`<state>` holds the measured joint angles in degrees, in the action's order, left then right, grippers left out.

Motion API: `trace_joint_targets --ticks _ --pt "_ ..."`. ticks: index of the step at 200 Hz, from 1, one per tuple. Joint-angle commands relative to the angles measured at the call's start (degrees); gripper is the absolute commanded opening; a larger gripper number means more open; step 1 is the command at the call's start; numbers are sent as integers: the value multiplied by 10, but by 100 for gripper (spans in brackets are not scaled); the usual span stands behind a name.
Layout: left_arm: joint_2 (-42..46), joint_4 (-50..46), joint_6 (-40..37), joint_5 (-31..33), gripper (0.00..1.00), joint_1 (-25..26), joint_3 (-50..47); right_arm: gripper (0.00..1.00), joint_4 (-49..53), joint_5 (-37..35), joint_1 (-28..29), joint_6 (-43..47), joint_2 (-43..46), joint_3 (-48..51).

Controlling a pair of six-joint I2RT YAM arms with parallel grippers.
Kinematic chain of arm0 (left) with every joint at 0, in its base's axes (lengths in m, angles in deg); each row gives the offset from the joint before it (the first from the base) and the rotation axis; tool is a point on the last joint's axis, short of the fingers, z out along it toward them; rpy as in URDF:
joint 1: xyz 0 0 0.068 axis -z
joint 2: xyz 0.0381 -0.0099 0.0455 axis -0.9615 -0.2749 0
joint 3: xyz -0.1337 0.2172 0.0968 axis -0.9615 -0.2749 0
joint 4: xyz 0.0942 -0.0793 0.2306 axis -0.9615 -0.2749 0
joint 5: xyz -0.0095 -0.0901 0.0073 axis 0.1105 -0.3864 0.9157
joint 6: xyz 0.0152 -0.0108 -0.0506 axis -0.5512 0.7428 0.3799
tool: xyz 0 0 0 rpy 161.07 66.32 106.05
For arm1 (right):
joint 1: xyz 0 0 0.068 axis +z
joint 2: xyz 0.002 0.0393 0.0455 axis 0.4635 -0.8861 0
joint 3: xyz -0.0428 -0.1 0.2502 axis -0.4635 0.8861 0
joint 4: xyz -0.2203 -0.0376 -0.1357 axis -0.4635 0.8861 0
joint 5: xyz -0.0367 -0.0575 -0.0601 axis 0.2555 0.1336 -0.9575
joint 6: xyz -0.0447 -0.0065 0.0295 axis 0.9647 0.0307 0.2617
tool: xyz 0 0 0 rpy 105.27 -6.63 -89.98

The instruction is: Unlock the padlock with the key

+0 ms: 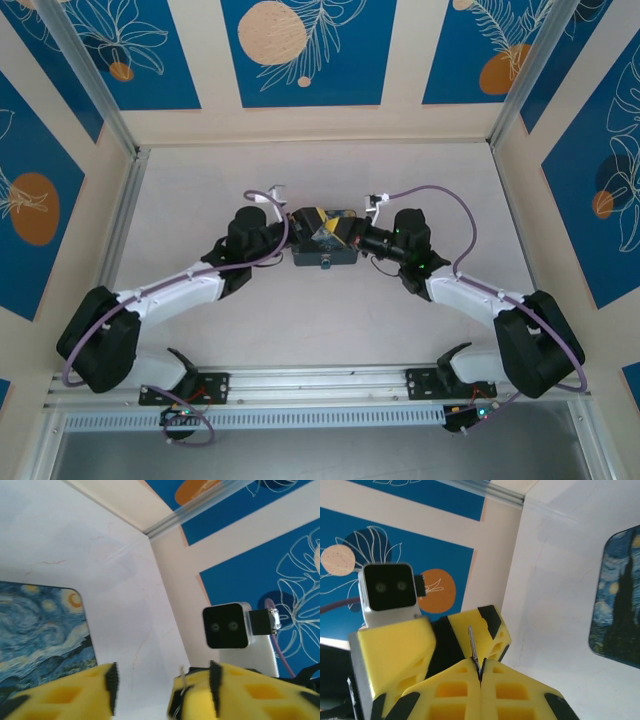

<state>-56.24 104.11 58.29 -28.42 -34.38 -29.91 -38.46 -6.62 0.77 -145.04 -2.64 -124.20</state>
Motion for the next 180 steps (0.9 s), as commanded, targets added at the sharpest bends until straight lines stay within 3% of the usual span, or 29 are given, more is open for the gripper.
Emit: trace_joint_targets --ticks 1,81,130,180 --pt "40 -46 0 46 74 3 -1 0 34 23 -12 25 26 4" --pt "8 -273 -62 12 83 -11 147 0 137 74 -49 70 67 23" --pt "-107 -444 -93 6 86 -26 365 0 219 97 -40 104 59 -6" --pt "-228 -545 -55 -52 86 -34 539 0 300 99 -29 128 76 -2"
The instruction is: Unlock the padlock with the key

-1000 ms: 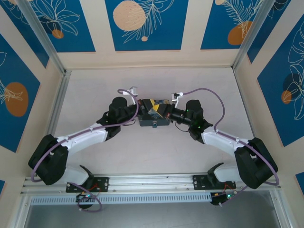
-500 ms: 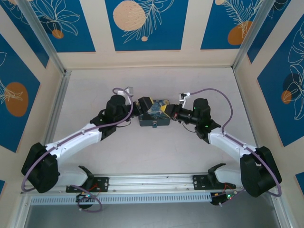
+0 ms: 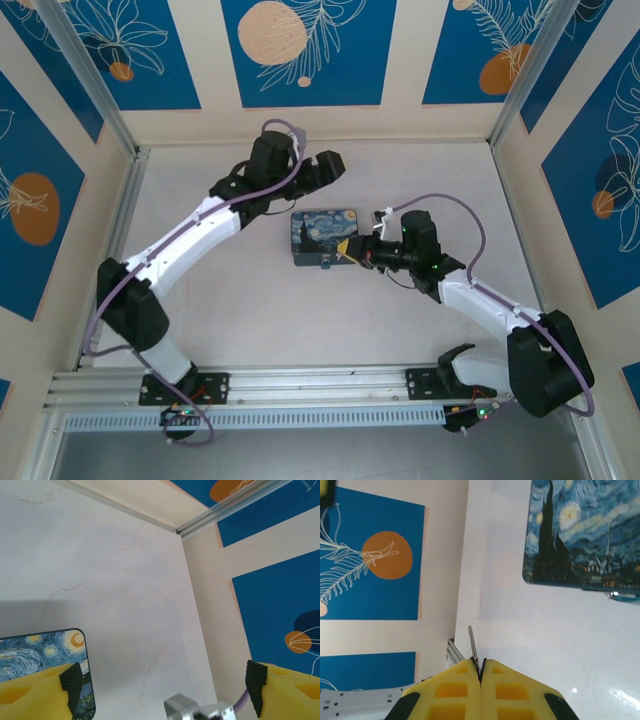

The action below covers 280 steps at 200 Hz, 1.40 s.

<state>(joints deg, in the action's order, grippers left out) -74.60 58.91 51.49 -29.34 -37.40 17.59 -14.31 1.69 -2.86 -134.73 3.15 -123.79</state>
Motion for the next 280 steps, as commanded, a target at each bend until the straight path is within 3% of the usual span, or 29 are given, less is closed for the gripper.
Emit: trace_joint_targets --ticks 1,52,80,149,181,224,280 --pt "-46 -96 13 -44 86 -4 67 0 59 16 7 25 19 -6" --pt "-114 -230 -20 -35 85 -16 253 0 150 -10 8 51 50 3" --pt "-101 -259 -24 -34 86 -27 271 0 155 -10 -1 46 57 0" --pt "27 6 32 -74 87 -27 -77 0 131 2 -9 40 55 -12" --pt "40 71 27 -88 87 -26 -150 0 100 16 -11 34 44 -12" --pt "58 183 1 -162 82 -26 -232 0 86 59 -15 55 38 -33" --pt "71 192 -70 -257 73 -29 -261 0 58 128 -18 91 -25 -71"
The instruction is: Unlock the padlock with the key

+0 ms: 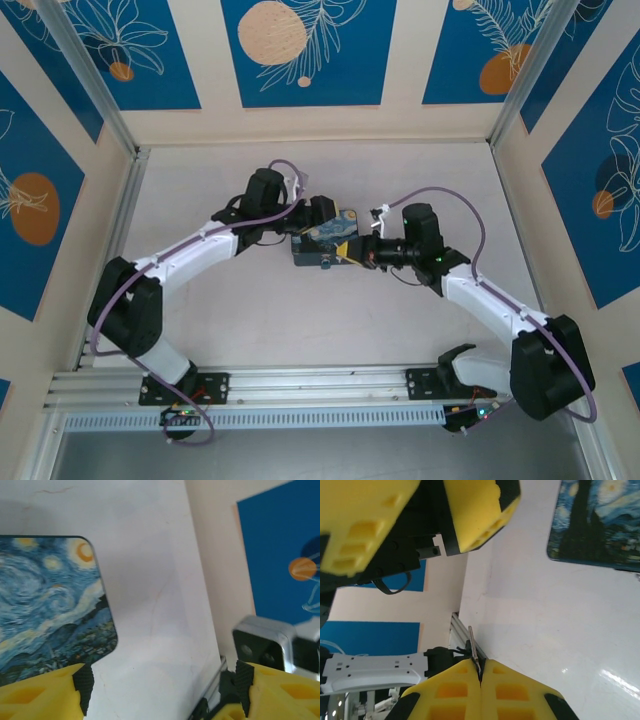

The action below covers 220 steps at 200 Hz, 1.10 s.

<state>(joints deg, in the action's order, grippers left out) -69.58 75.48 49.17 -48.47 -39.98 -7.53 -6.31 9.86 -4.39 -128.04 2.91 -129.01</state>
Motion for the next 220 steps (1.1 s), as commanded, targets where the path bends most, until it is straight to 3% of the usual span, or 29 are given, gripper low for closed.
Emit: trace_joint_targets --ticks 1,88,137,220 --pt "22 27 -47 -67 73 -3 -10 0 -23 47 -3 24 -24 -19" --pt "41 89 -33 -134 57 -5 -75 0 -89 70 -5 3 -63 -8" --pt "25 153 2 -168 40 -10 -90 0 -83 75 -16 7 -55 -4" --pt "16 191 23 -190 37 -10 -104 0 -86 84 -41 7 -36 14"
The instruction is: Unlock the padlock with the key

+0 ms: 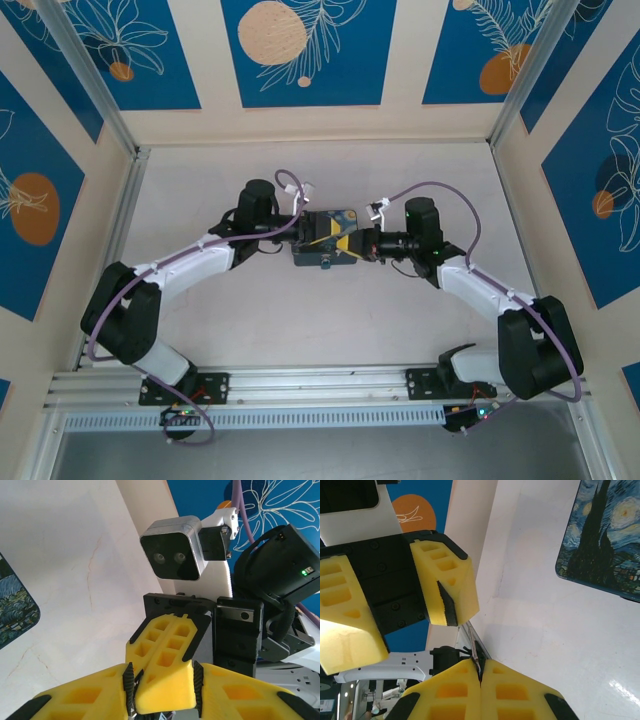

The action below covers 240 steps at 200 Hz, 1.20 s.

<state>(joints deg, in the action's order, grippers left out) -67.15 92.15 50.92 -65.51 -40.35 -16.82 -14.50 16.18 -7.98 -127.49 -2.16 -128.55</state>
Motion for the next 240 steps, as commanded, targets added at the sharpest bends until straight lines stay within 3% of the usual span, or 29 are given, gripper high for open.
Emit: trace_joint_targets --ticks 1,73,240 --pt "-9 24 5 -19 37 -6 -11 0 -4 21 -5 1 15 9" --pt "-27 25 0 -10 46 -6 -22 0 -9 21 -8 -1 22 16" --pt "-36 81 31 -24 24 5 -32 0 -45 16 -8 -16 -8 24"
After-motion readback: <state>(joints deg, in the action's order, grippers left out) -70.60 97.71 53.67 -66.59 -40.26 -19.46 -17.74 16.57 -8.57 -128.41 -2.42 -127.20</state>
